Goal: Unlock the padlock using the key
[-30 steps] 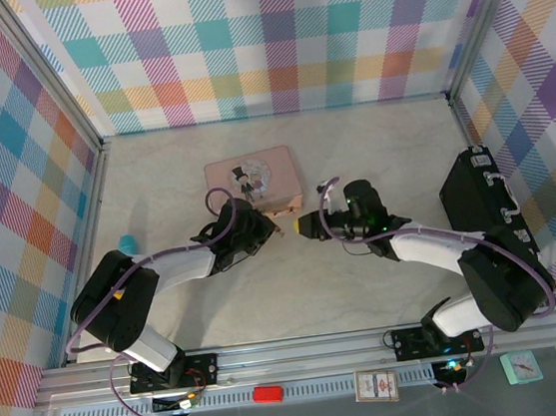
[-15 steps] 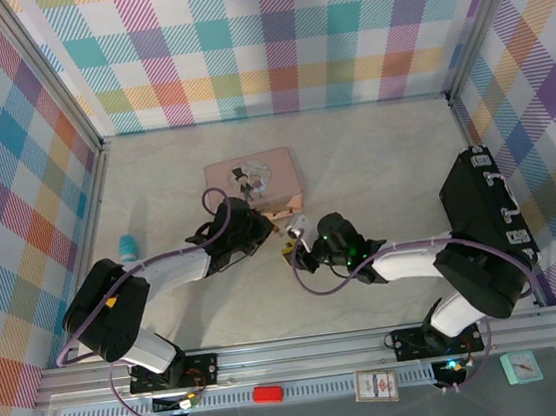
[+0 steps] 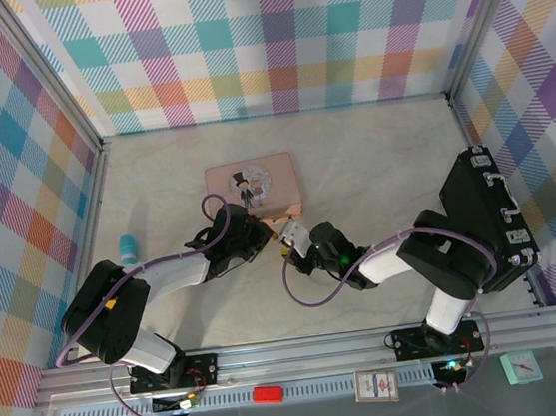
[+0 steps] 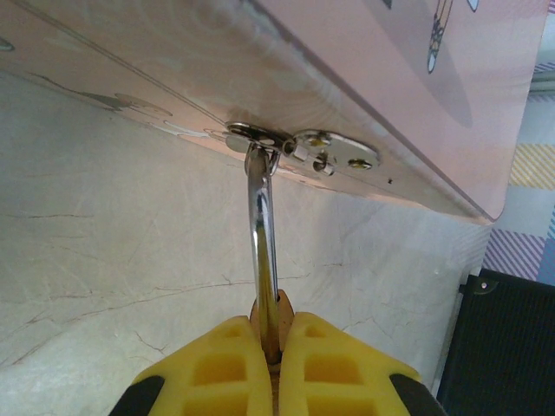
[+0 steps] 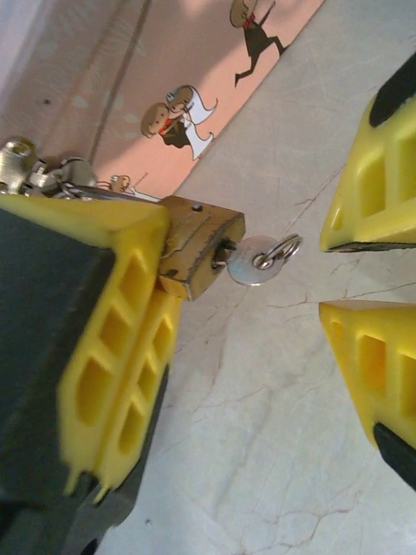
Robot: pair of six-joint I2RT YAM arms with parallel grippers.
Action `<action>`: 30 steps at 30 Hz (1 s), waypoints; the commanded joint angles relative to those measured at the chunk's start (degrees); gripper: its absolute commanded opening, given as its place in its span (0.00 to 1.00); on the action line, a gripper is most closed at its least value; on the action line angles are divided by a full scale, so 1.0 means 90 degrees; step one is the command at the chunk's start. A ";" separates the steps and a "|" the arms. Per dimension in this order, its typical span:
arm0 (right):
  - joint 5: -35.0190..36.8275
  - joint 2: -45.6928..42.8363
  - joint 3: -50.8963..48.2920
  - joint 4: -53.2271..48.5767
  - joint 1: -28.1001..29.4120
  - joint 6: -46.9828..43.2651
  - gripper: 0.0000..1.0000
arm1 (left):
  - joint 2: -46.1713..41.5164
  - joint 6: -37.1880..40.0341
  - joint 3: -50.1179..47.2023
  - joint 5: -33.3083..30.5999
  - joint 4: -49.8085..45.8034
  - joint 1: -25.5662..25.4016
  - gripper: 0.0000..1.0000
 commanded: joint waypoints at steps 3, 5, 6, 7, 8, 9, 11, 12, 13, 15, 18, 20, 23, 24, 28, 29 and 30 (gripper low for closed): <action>-0.0109 0.0098 0.0081 0.0559 0.0068 -0.0177 0.20 | -0.0282 0.0024 -0.0039 0.0172 0.0621 -0.0099 0.00; -0.0197 0.0107 0.0075 0.0620 0.0069 -0.0192 0.19 | -0.0258 0.0016 -0.0044 0.0167 0.0648 -0.0101 0.00; -0.0201 0.0107 0.0065 0.0634 0.0067 -0.0192 0.18 | -0.0243 -0.0002 -0.0066 0.0162 0.0692 -0.0096 0.00; -0.0170 0.0094 0.0074 0.0633 0.0067 -0.0187 0.18 | -0.0235 -0.0014 -0.0081 0.0154 0.0732 -0.0105 0.00; -0.0151 0.0090 0.0065 0.0642 0.0067 -0.0182 0.17 | -0.0216 -0.0024 -0.0082 0.0160 0.0747 -0.0106 0.00; -0.0153 0.0088 0.0046 0.0669 0.0067 -0.0182 0.17 | -0.0197 -0.0025 -0.0081 0.0159 0.0757 -0.0105 0.00; -0.0136 0.0086 0.0063 0.0639 0.0077 -0.0192 0.17 | -0.0156 -0.0034 -0.0071 0.0168 0.0796 -0.0118 0.00; -0.0123 0.0082 0.0074 0.0630 0.0077 -0.0192 0.17 | -0.0138 -0.0043 -0.0064 0.0174 0.0812 -0.0120 0.00; -0.0109 0.0102 0.0084 0.0630 0.0078 -0.0206 0.16 | -0.0118 -0.0044 -0.0052 0.0179 0.0817 -0.0129 0.00; -0.0094 0.0116 0.0104 0.0640 0.0078 -0.0201 0.16 | -0.0097 -0.0049 -0.0043 0.0179 0.0845 -0.0148 0.00; -0.0094 0.0111 0.0114 0.0684 0.0087 -0.0215 0.17 | -0.0107 -0.0044 -0.0030 0.0160 0.0808 -0.0188 0.00; -0.0033 0.0122 0.0124 0.0693 0.0106 -0.0249 0.20 | -0.0097 -0.0059 -0.0059 0.0160 0.0830 -0.0198 0.00; 0.0076 0.0127 0.0124 0.0722 0.0126 -0.0260 0.21 | -0.0097 -0.0064 -0.0071 0.0160 0.0846 -0.0208 0.00; 0.0108 0.0114 0.0116 0.0741 0.0134 -0.0260 0.22 | -0.0097 -0.0064 -0.0074 0.0160 0.0841 -0.0208 0.00; 0.0285 0.0068 0.0134 0.0722 0.0178 -0.0278 0.23 | -0.0102 -0.0055 -0.0080 0.0143 0.0817 -0.0208 0.00; 0.0379 0.0057 0.0128 0.0732 0.0203 -0.0294 0.24 | -0.0106 -0.0063 -0.0086 0.0132 0.0818 -0.0208 0.00; 0.0493 0.0037 0.0111 0.0769 0.0228 -0.0317 0.24 | -0.0107 -0.0062 -0.0091 0.0123 0.0817 -0.0207 0.00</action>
